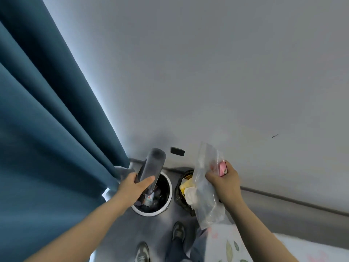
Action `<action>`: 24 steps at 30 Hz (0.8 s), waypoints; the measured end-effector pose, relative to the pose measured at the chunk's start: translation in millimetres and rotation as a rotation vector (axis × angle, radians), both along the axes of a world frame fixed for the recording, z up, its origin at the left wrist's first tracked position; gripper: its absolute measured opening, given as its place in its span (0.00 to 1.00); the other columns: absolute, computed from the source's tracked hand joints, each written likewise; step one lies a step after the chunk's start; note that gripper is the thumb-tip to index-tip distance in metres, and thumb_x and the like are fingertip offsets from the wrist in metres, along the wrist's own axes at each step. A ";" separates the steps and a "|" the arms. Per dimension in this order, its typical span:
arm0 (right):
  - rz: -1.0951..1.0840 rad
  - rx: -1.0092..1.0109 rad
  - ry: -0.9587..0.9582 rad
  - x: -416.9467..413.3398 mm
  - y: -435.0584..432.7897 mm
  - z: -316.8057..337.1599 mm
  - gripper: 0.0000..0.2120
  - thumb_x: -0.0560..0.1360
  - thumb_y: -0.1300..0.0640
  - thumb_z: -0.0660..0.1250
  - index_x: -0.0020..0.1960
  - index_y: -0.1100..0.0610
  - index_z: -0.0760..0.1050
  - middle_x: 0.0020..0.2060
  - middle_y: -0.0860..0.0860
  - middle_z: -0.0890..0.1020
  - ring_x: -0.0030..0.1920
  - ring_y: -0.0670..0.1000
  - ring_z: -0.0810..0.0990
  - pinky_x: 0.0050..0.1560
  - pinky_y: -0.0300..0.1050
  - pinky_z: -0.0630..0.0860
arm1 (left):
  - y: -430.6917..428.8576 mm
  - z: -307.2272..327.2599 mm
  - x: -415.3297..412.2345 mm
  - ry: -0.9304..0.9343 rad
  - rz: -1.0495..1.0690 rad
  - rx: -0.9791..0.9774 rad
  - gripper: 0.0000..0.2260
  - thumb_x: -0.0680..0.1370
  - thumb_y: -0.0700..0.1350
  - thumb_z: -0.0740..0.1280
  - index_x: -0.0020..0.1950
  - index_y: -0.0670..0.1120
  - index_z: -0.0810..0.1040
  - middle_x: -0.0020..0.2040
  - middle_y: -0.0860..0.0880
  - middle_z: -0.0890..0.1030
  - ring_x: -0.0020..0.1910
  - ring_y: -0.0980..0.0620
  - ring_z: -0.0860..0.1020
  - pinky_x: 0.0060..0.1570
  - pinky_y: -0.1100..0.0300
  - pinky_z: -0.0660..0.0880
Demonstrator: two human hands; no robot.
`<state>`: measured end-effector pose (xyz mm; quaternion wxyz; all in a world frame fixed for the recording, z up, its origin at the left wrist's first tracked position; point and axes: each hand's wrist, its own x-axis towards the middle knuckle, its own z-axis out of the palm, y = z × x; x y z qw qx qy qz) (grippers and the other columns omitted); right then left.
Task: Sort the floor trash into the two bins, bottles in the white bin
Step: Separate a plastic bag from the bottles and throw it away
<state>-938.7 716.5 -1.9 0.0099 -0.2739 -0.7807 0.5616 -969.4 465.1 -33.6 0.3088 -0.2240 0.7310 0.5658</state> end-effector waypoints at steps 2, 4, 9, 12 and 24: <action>0.003 0.000 -0.061 -8.5 9.0 -23.5 0.09 0.67 0.66 0.68 0.39 0.66 0.66 0.30 0.52 0.68 0.29 0.49 0.63 0.27 0.39 0.64 | 7.3 -20.2 -5.8 -0.068 0.031 -0.033 0.16 0.73 0.51 0.72 0.49 0.41 0.74 0.35 0.45 0.78 0.29 0.48 0.73 0.28 0.60 0.72; 0.001 0.001 -0.127 -15.5 17.8 -46.8 0.08 0.68 0.65 0.68 0.39 0.64 0.67 0.30 0.52 0.68 0.30 0.49 0.64 0.28 0.40 0.64 | 12.7 -42.2 -11.5 -0.115 0.043 -0.082 0.15 0.73 0.51 0.72 0.45 0.41 0.73 0.32 0.45 0.76 0.27 0.48 0.69 0.27 0.61 0.69; 0.017 -0.001 -0.257 -28.7 34.4 -102.0 0.09 0.68 0.65 0.67 0.37 0.59 0.67 0.29 0.52 0.68 0.28 0.48 0.64 0.26 0.38 0.63 | 21.8 -100.8 -22.8 -0.233 0.036 -0.178 0.20 0.74 0.52 0.71 0.52 0.37 0.73 0.37 0.41 0.77 0.25 0.49 0.68 0.23 0.63 0.66; 0.018 0.016 -0.317 -33.2 37.5 -136.2 0.12 0.68 0.65 0.68 0.35 0.57 0.65 0.28 0.51 0.67 0.28 0.49 0.63 0.28 0.42 0.63 | 25.3 -137.1 -28.3 -0.283 0.010 -0.253 0.18 0.75 0.50 0.70 0.53 0.37 0.71 0.38 0.41 0.76 0.23 0.50 0.66 0.20 0.65 0.64; -0.023 0.124 -0.505 -33.8 32.4 -271.0 0.08 0.71 0.61 0.69 0.45 0.57 0.71 0.31 0.50 0.72 0.29 0.49 0.70 0.29 0.39 0.66 | 15.5 -277.6 -50.1 -0.324 -0.290 -0.529 0.22 0.73 0.57 0.69 0.57 0.43 0.72 0.51 0.45 0.79 0.48 0.44 0.79 0.50 0.52 0.79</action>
